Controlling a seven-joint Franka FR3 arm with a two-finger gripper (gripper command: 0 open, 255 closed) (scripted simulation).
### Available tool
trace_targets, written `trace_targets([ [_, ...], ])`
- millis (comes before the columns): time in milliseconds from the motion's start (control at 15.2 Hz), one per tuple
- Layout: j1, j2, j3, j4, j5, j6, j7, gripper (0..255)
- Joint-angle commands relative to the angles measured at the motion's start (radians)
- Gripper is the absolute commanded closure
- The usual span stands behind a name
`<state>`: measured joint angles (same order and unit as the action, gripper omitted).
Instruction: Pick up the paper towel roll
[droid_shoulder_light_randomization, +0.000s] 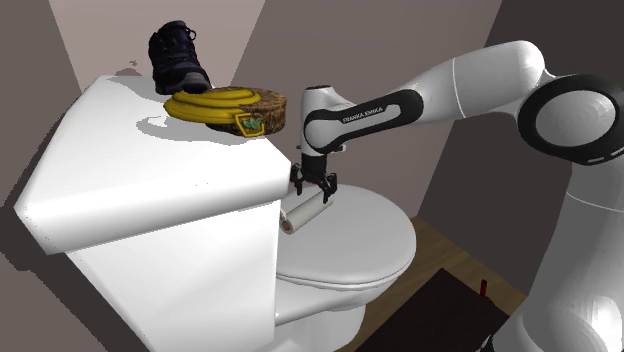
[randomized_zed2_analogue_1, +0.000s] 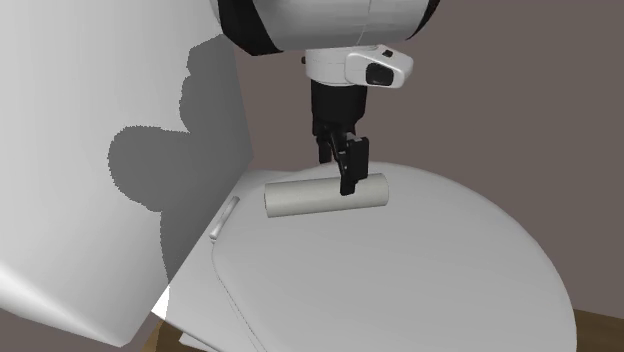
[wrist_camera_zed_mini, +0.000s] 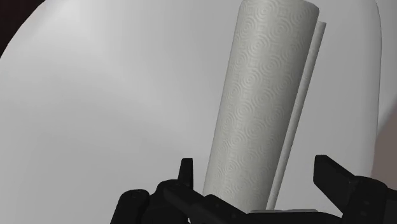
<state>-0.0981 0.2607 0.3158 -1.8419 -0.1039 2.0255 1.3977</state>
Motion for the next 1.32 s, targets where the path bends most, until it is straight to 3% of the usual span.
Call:
trace_targets([
  [0,0.002,0.013,-0.002,-0.013,-0.006,0.025,0.008,0],
  [330,0.004,0.034,-0.005,-0.034,-0.015,0.066,0.015,0],
  [396,0.005,0.034,-0.004,-0.033,-0.015,0.065,0.015,255],
  [990,0.004,0.034,-0.005,-0.034,-0.015,0.066,0.015,255],
  [1254,0.002,0.01,-0.001,-0.01,-0.005,0.02,0.008,255],
])
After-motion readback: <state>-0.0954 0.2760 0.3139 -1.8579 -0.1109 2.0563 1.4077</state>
